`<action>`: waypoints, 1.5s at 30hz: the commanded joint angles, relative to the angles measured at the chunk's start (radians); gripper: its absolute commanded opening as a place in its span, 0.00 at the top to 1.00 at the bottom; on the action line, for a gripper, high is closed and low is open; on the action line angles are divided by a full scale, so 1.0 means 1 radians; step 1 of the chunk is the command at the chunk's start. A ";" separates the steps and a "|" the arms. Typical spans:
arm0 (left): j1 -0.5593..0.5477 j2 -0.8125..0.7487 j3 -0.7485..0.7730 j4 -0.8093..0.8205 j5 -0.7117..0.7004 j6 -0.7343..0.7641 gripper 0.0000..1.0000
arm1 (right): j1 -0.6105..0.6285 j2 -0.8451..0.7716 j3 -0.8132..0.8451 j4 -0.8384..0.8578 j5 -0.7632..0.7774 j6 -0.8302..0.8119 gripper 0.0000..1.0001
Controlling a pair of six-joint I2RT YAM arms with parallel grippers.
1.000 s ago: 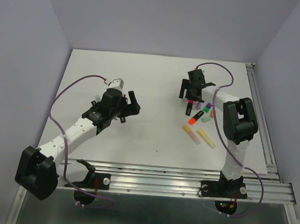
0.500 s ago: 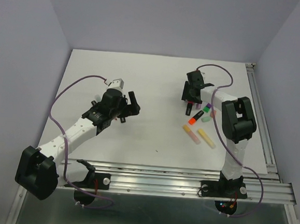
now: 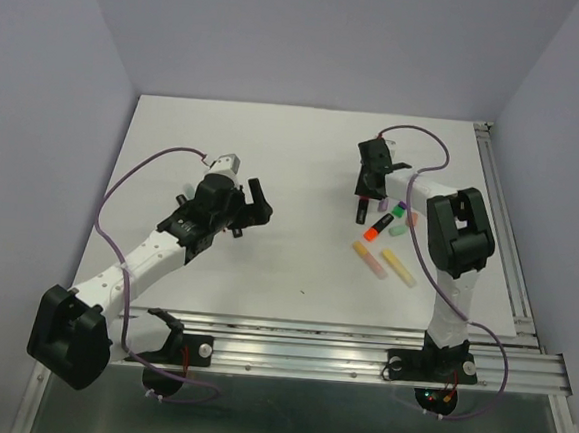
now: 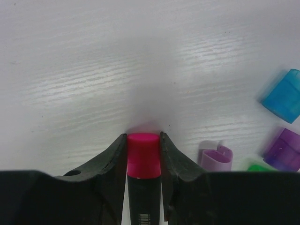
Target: Open the pen caps
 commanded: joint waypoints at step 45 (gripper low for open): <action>-0.403 0.013 -0.052 0.304 0.134 -0.041 1.00 | 0.649 -0.808 -0.641 0.429 0.112 0.720 0.99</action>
